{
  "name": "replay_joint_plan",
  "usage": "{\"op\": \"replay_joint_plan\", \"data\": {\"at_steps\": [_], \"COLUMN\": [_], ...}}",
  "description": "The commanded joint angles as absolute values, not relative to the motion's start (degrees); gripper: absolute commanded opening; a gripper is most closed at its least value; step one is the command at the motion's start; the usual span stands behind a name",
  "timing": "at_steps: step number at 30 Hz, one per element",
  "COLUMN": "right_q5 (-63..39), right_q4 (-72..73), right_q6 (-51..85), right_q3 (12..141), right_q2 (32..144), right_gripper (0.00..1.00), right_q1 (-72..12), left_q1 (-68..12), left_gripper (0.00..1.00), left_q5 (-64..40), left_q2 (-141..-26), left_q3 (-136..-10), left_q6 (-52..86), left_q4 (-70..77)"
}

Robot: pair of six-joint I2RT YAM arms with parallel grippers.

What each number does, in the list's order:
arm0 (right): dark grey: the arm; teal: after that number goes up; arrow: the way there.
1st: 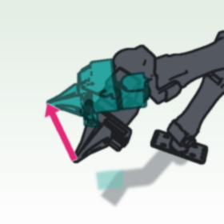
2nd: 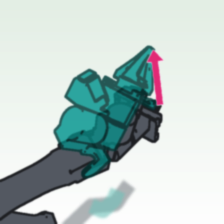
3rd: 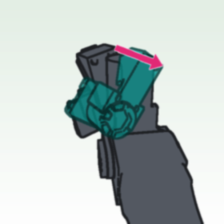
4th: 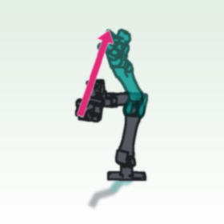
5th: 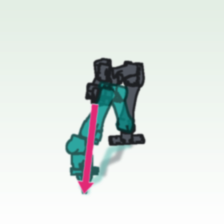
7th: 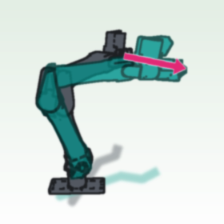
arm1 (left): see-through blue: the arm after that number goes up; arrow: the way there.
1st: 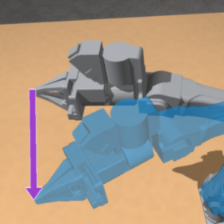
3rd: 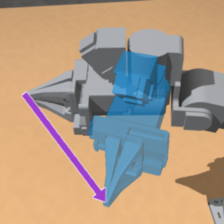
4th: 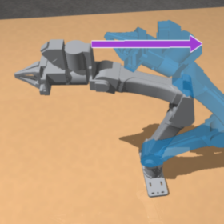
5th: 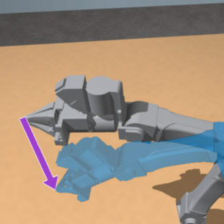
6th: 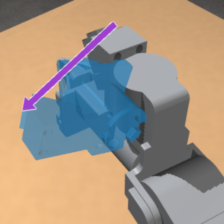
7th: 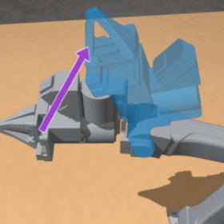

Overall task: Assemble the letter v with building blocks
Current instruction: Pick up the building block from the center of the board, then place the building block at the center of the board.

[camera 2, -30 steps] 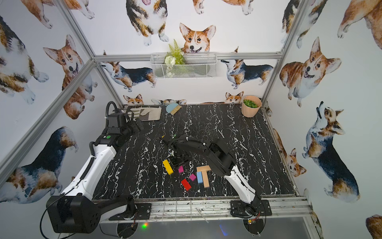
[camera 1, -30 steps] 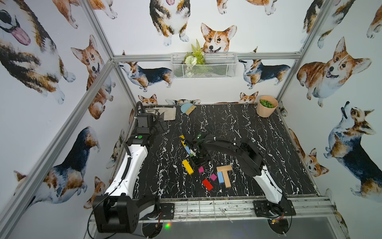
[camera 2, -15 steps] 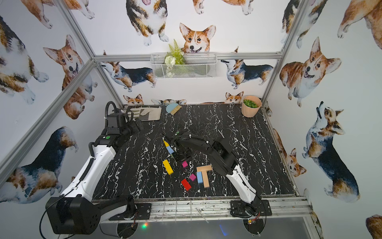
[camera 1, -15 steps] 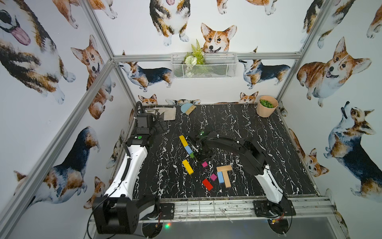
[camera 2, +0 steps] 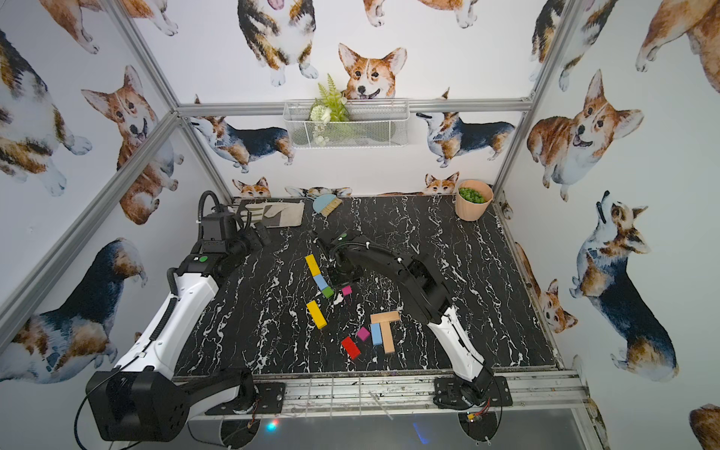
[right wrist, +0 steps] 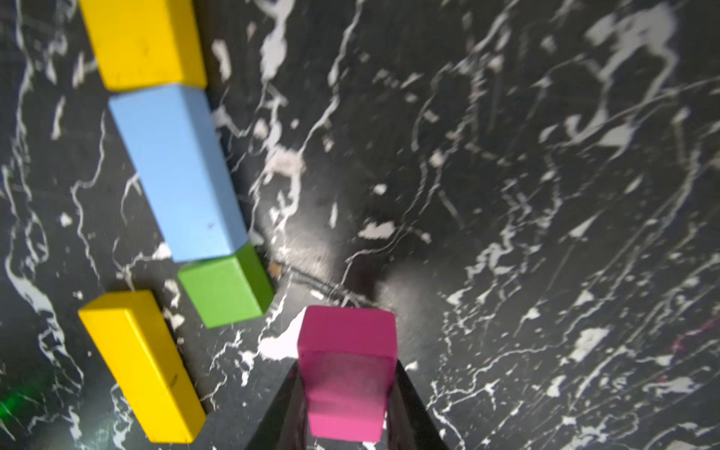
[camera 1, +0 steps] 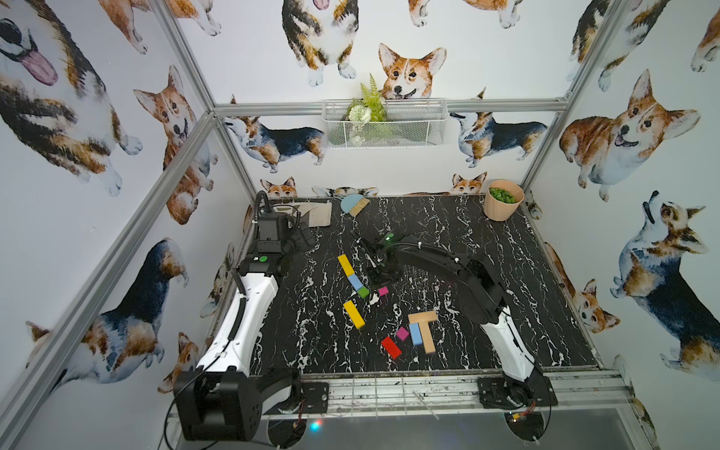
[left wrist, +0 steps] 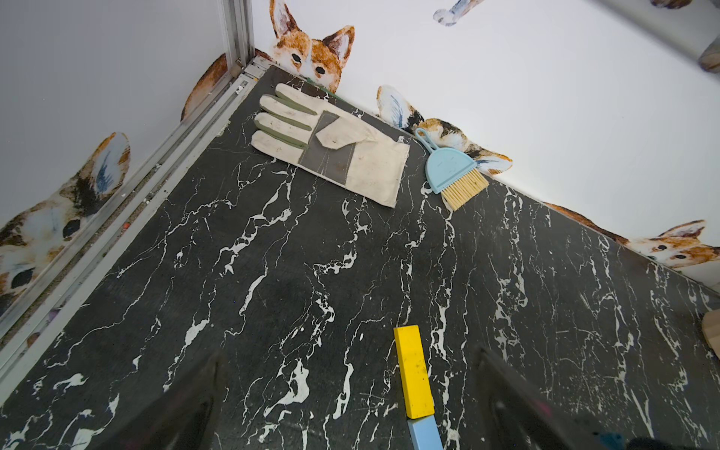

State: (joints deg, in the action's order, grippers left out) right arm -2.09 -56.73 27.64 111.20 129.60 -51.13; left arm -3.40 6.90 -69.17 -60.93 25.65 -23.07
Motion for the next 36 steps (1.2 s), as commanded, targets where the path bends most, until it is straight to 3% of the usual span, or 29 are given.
{"op": "replay_joint_plan", "data": {"at_steps": [1,14,36], "right_q5": [-5.0,-5.7,-7.4], "right_q4": [-50.0,-37.5,-34.0], "right_q6": [35.6,56.6,70.5], "right_q3": [110.6,104.8,100.5], "right_q2": [128.3,127.2,128.2], "right_gripper": [0.21,0.15,0.19], "right_q1": [-50.2,-48.5,-47.7], "left_q1": [-3.3,-3.3,-3.3], "left_gripper": [1.0,1.0,1.0], "left_q5": [6.8,5.3,4.9], "left_q2": [-69.2,-69.1,-69.1], "left_q3": [-61.1,-62.2,-61.8], "left_q6": [25.6,25.8,25.5], "left_q4": [-22.4,-22.0,-21.2]}}
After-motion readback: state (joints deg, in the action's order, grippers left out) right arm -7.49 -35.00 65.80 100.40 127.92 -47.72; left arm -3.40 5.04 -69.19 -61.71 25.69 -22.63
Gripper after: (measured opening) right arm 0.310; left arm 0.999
